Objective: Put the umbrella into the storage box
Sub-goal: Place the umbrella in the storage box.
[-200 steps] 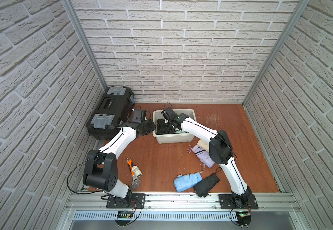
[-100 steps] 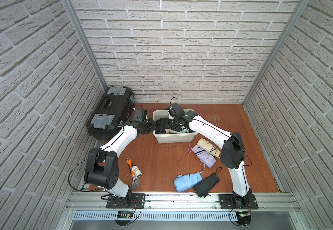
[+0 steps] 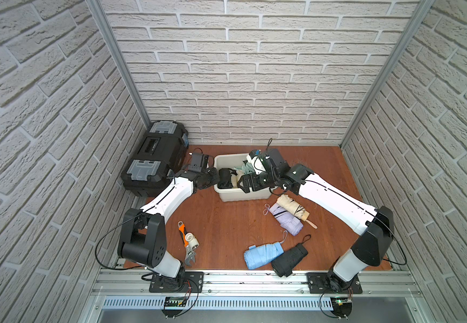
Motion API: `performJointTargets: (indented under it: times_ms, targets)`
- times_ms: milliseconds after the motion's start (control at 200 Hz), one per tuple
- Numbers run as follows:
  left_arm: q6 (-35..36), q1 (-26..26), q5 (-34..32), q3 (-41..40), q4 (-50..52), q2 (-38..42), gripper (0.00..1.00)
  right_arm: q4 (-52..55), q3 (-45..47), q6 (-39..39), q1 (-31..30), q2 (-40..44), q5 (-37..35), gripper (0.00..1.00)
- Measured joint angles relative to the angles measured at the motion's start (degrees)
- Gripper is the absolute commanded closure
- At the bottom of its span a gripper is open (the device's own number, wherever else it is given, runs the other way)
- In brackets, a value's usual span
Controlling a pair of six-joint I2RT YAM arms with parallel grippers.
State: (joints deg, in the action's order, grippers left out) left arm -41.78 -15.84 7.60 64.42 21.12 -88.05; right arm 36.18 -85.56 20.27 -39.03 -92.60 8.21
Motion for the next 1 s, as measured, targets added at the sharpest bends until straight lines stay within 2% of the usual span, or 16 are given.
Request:
performJointTargets:
  times_ms: [100,265,395,520,650,845,1000]
  targets:
    - [-0.3,0.0,-1.2,-0.5,0.3,0.7,0.71,0.0,6.3,-6.2,-0.1,3.8,2.6,0.02]
    - [-1.9,0.3,-4.5,-0.6,1.6,1.2,0.36,0.9,14.7,-21.2,-1.0,11.0,6.2,0.00]
    - [-2.6,0.3,-6.1,-0.6,1.5,2.6,0.20,3.8,20.8,-34.9,-3.7,17.7,8.5,0.00]
    - [-3.1,0.2,-6.8,-1.3,0.2,6.8,0.15,7.5,24.6,-46.6,-8.7,20.9,9.5,0.01]
    - [-3.8,0.0,-7.1,-3.7,-2.8,12.3,0.15,10.8,27.6,-54.9,-14.7,20.6,9.0,0.00]
    - [-5.3,-0.1,-7.5,-9.5,-5.9,20.3,0.15,11.2,29.8,-61.2,-21.8,17.0,5.6,0.00]
    - [-5.9,0.0,-8.2,-12.7,-5.9,24.8,0.15,8.8,30.9,-62.3,-24.9,12.3,0.8,0.01]
